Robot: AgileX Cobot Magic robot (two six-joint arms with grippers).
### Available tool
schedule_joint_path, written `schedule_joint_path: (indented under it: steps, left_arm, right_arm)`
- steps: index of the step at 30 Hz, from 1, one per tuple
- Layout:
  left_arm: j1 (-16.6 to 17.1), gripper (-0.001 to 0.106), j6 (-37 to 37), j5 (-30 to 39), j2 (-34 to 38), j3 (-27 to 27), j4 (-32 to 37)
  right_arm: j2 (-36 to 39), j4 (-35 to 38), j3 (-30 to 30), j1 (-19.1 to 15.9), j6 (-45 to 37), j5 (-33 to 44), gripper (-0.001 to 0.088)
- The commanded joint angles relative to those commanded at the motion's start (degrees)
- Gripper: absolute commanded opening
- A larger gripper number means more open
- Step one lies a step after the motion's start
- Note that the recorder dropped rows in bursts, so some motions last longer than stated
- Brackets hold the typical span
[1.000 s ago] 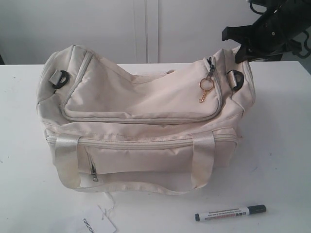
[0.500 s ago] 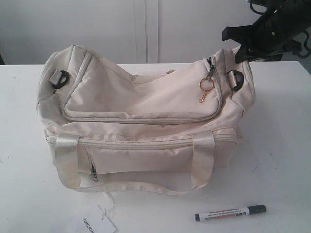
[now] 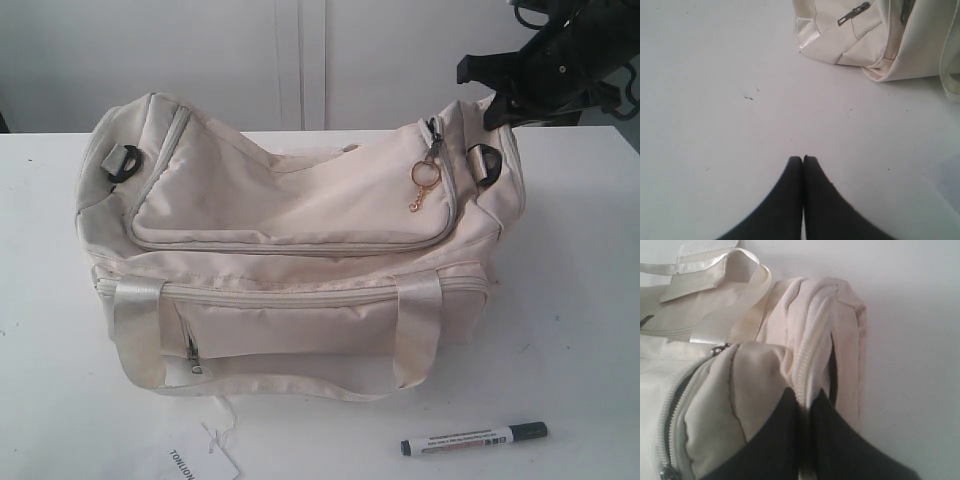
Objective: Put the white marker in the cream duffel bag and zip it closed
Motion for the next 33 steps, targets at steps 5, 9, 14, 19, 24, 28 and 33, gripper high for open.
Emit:
schedule_joint_path:
  steps: [5,9,14,19,24,28,33]
  left_arm:
    - [0.00,0.000,2.91,-5.94,0.00,0.00,0.70]
    - [0.00,0.000,3.14,-17.93,0.00,0.00,0.70]
    - [0.00,0.000,3.14,-29.41,0.00,0.00,0.70]
    - [0.00,0.000,2.91,-38.48,0.00,0.00,0.70]
    - [0.00,0.000,0.07,-43.11,0.00,0.00,0.70]
    - [0.00,0.000,-1.82,-43.57,0.00,0.00,0.70]
    - [0.00,0.000,-3.48,-41.72,0.00,-0.84,-0.94]
  right_arm:
    - [0.00,0.00,0.00,0.00,0.00,0.00,0.0000]
    - [0.00,0.00,0.00,0.00,0.00,0.00,0.0000]
    - [0.00,0.00,0.00,0.00,0.00,0.00,0.0000]
    - [0.00,0.00,0.00,0.00,0.00,0.00,0.0000]
    - [0.00,0.00,0.00,0.00,0.00,0.00,0.0000]
    - [0.00,0.00,0.00,0.00,0.00,0.00,0.0000]
    - [0.00,0.00,0.00,0.00,0.00,0.00,0.0000]
